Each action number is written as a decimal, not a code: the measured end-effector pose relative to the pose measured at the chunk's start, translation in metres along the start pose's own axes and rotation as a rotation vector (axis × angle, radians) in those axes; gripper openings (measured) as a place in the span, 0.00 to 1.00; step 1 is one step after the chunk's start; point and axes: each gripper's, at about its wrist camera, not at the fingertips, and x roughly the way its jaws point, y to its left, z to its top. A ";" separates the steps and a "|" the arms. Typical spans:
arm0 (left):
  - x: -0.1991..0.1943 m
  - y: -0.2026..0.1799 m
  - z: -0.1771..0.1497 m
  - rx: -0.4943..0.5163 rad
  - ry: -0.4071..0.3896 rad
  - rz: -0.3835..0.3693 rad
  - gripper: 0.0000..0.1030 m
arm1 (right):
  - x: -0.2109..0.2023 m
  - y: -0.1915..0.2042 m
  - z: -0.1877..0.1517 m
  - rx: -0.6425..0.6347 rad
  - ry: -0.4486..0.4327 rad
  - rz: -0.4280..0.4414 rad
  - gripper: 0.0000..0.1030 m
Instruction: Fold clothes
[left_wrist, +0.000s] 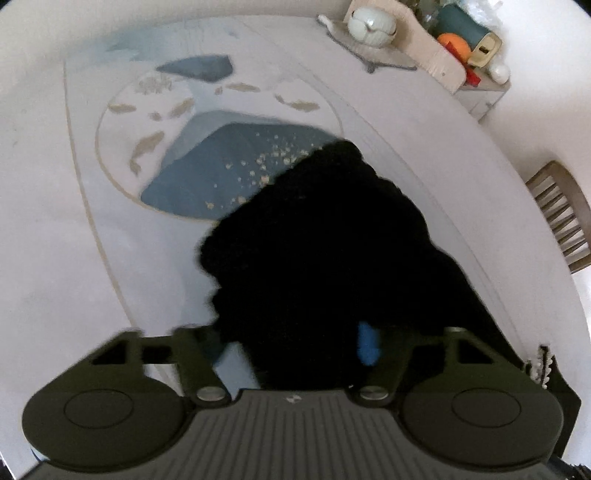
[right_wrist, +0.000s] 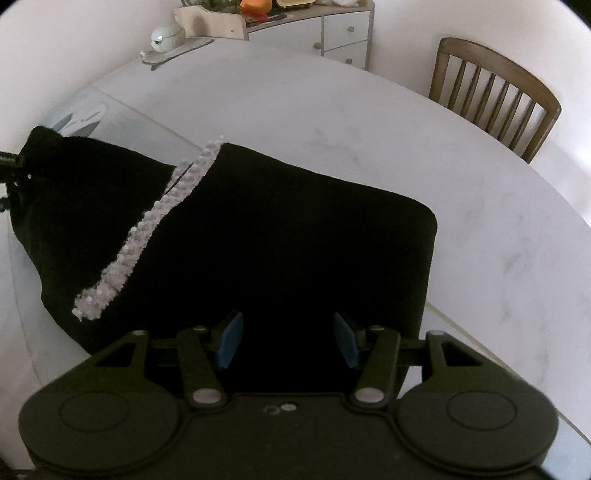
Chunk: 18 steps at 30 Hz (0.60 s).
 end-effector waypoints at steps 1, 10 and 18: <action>-0.003 0.000 0.001 0.002 -0.007 -0.006 0.45 | -0.002 0.000 -0.001 -0.007 -0.002 0.003 1.00; -0.067 -0.060 -0.013 0.344 -0.127 -0.093 0.23 | -0.012 -0.019 -0.015 -0.010 0.002 0.042 1.00; -0.101 -0.172 -0.060 0.632 -0.187 -0.366 0.20 | -0.012 -0.026 -0.023 0.016 -0.027 0.068 1.00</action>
